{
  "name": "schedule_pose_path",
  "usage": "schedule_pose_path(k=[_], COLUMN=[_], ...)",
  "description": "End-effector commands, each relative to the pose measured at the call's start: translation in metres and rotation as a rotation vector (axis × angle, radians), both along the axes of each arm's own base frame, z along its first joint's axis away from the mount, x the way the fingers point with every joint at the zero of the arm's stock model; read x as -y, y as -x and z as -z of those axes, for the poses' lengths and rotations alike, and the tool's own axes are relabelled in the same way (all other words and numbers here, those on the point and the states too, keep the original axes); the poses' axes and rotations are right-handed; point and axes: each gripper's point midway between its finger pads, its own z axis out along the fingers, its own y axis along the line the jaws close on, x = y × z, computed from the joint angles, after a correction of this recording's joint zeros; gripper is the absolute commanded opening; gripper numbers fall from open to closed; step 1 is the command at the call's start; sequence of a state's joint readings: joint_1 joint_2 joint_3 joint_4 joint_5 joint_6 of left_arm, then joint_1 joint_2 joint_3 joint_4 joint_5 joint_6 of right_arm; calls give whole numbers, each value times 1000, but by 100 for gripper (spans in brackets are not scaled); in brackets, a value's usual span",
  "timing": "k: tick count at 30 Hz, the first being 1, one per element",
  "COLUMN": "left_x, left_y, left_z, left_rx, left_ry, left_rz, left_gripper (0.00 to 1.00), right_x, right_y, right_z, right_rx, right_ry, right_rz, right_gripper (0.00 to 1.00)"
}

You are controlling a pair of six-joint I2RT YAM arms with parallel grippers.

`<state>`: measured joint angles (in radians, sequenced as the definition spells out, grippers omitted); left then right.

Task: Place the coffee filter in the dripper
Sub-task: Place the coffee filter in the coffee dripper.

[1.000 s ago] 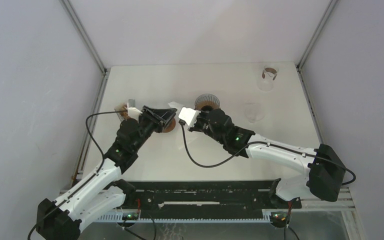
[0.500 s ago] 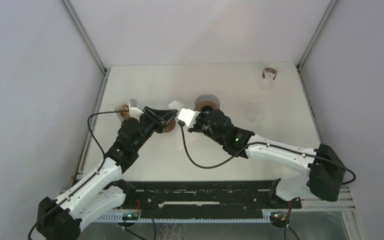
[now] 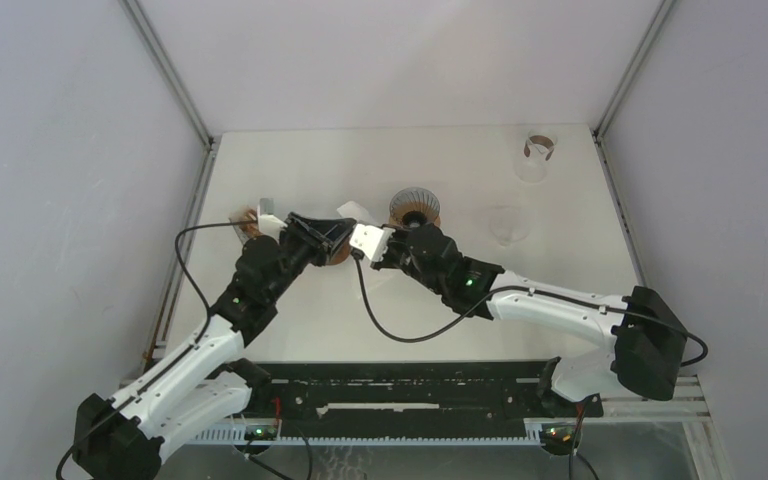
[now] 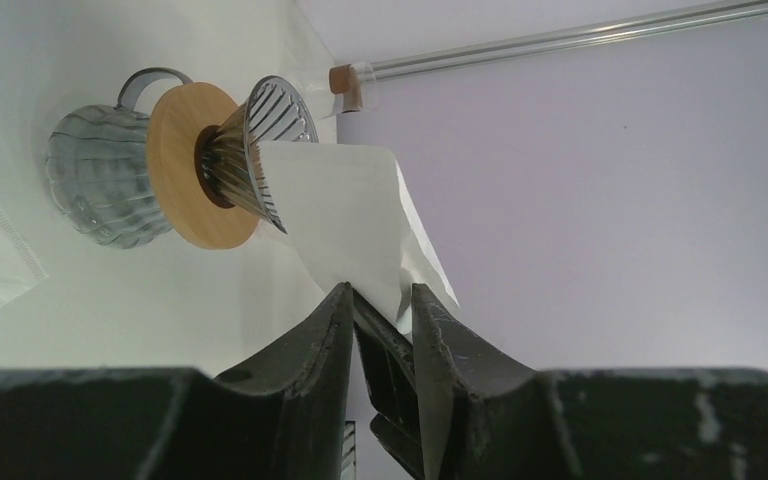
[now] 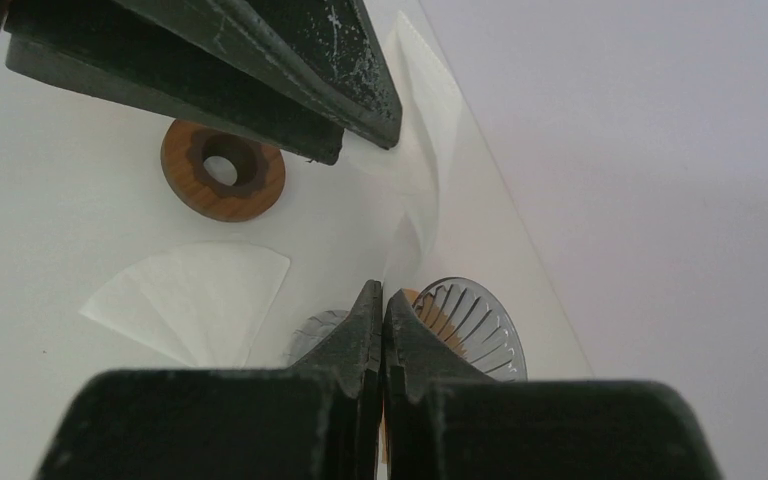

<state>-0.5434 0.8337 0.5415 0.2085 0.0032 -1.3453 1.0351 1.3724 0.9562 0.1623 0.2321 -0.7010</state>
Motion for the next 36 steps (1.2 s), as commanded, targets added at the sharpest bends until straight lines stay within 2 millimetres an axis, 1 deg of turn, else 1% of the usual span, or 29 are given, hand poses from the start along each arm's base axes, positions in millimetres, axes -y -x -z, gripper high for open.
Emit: schedule_pose_path(k=[1,4,10,14,17,19,21,24,28,30,32,33,34,36], left_x=[-1,-1,-1,-1,0,0,1,-4,-12,-14,-15,-15,-14,-13], left_y=[3,2,2,2,2,2,2,0,-2,-3,-4,-4,-4,-3], left_z=[-32,-31,-29,-26,-24,-23,-24,-24,-35,-40,-45,-48,-48,-51], left_rx=[75,71,57,50,44,40,44,48,83,97,111,117,118,122], left_ry=[65,64,61,57,53,49,44,11,-97,-151,-183,-194,-207,-225], left_rz=[-2,-6,-8,-4,-3,1,1,-22,-51,-55,-52,-50,-43,-34], left_gripper=[33,32,27,21,14,9,1,0,0,0,0,0,0,0], right_x=[-5,-5,-6,-7,-7,-8,-9,-7,-3,0,2,4,6,10], right_y=[-1,-1,1,1,2,3,5,8,20,28,37,40,43,49], right_z=[-8,-6,-8,-8,-9,-9,-7,-5,-6,-10,-14,-16,-19,-32], right_rx=[35,34,41,42,42,42,37,18,-52,-96,-136,-146,-153,-162], right_ry=[-16,-9,-12,-13,-17,-17,-13,-8,-32,-62,-87,-93,-102,-148], right_rz=[4,6,3,2,0,-3,-5,-11,-47,-76,-110,-115,-118,-125], right_gripper=[0,0,0,0,0,0,0,0,17,30,48,53,58,63])
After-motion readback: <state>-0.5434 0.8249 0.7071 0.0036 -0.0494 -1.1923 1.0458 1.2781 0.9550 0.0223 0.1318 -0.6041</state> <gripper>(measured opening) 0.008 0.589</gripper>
